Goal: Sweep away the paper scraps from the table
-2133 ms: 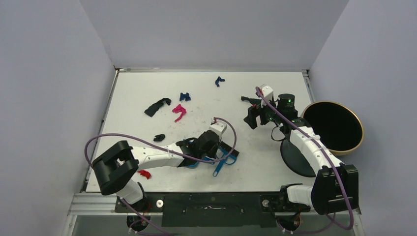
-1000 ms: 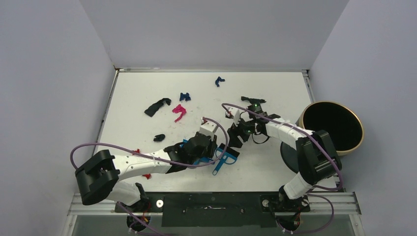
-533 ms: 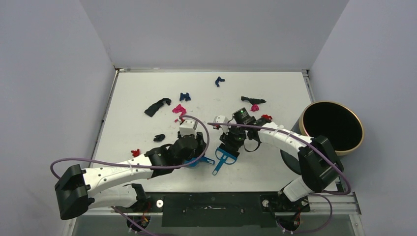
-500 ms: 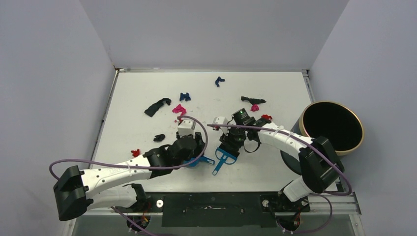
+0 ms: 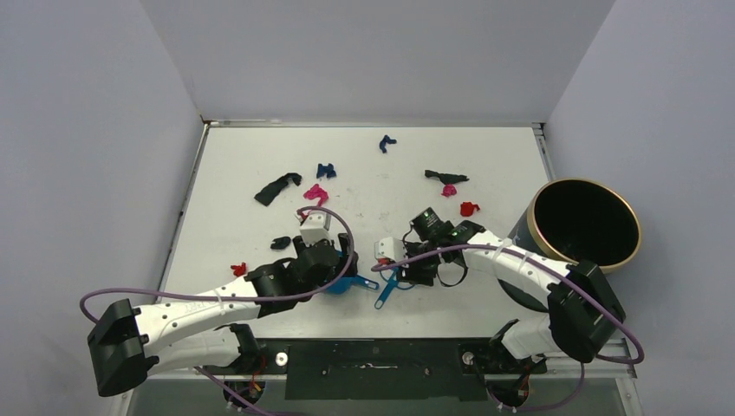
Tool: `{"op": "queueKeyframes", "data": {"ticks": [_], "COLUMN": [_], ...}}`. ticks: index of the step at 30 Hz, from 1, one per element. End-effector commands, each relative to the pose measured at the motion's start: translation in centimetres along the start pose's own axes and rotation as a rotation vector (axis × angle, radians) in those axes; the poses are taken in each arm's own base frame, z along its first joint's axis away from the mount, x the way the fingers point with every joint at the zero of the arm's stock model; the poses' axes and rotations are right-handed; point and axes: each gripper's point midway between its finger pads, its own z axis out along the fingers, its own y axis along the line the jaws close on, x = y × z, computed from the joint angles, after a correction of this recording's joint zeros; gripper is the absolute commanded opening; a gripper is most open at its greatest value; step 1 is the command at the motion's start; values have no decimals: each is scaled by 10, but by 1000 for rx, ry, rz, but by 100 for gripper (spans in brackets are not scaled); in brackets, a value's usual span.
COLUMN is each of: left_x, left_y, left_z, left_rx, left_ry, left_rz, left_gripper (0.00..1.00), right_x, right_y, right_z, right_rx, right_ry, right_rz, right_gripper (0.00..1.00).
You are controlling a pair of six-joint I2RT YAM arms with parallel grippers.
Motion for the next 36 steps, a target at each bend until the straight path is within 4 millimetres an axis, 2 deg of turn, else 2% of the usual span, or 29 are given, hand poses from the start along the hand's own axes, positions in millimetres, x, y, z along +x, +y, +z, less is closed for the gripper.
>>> {"op": "queueKeyframes", "data": {"ticks": [1,3,5,16,21,26,33,36], "left_x": [-6,-5,-6,-13,-17,-14,-14,-14], "left_y": [-5,-7,-8,-2,2,7,9,5], "left_z": [-1,1,2,5,3,3,3,4], "left_rx": [14,41,75,85,77,71,75,93], "left_ry": [18,43,59,68,63,70,75,81], "left_rz": [-86,-136,-178,-194,-208,-201,-197,-197], "left_gripper": [75,74,72,71,71,71,71,71], "right_x": [-8,-10,-12,2,7,11,20,24], "right_y": [-3,-4,-3,19,23,22,27,28], "right_z": [-1,0,4,25,34,41,50,54], "right_rx": [40,56,61,-92,-92,-95,-124,-130], "right_ry": [-26,-27,-32,67,127,157,189,201], "right_rz": [-206,-259,-293,-401,-442,-434,-403,-386], "right_gripper": [47,40,37,40,39,28,25,17]}}
